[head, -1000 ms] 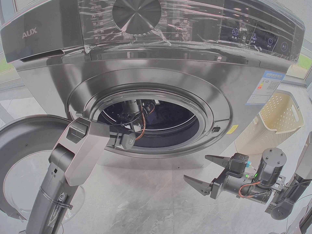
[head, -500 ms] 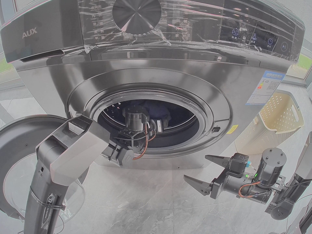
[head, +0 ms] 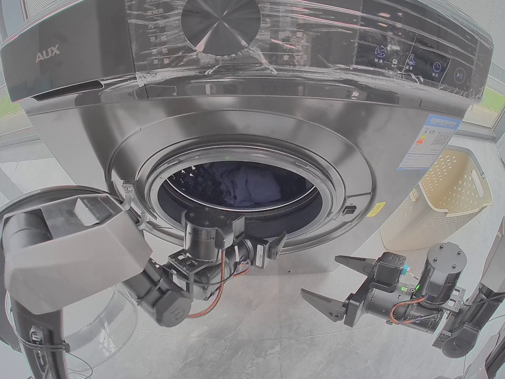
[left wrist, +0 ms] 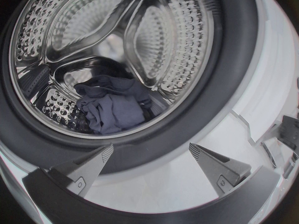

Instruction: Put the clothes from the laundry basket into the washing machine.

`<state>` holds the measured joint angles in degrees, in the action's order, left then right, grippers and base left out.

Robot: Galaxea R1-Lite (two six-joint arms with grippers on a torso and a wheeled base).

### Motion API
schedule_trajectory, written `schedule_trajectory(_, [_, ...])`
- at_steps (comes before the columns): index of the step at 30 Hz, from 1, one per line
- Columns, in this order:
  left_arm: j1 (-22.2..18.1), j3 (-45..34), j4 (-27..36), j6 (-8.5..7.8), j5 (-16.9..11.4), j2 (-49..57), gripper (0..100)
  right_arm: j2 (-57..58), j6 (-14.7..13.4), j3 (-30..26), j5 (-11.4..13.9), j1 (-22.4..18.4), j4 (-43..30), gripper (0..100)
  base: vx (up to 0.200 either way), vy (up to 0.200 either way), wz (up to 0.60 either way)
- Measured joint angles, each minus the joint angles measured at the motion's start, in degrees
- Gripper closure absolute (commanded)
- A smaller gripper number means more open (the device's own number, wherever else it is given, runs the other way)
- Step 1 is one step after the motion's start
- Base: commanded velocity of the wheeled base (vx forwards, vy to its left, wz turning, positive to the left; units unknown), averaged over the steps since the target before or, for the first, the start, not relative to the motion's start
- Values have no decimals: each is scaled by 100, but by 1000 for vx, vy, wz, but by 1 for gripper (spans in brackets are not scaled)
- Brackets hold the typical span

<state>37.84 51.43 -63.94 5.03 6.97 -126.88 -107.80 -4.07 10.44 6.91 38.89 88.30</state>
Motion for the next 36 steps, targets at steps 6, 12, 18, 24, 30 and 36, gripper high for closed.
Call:
schedule_trajectory(6, [341,-1412,-427,-6,-139,902,0,183,-6,-305,-13,41,0,0,0,0,0])
schedule_trajectory(12, [551,-2701,-864,32,-176,1903,0,640,-17,-705,-199,-2,-68,0,-133,0,0])
schedule_trajectory(18, [623,-4022,-1563,54,-183,2804,0,1254,-24,-906,-522,-216,-301,0,-200,0,0])
schedule_trajectory(24, [452,-4848,-1704,-6,-110,3849,0,1987,-20,-942,-681,-728,-1169,0,-200,0,0])
schedule_trajectory(30, [204,-5023,-777,-50,-73,4974,0,3079,-13,-945,-929,-1006,-2745,0,-200,0,0])
schedule_trajectory(36, [26,-5044,670,-72,-73,6371,0,4446,-52,-942,-1270,-1240,-4248,0,-200,0,0])
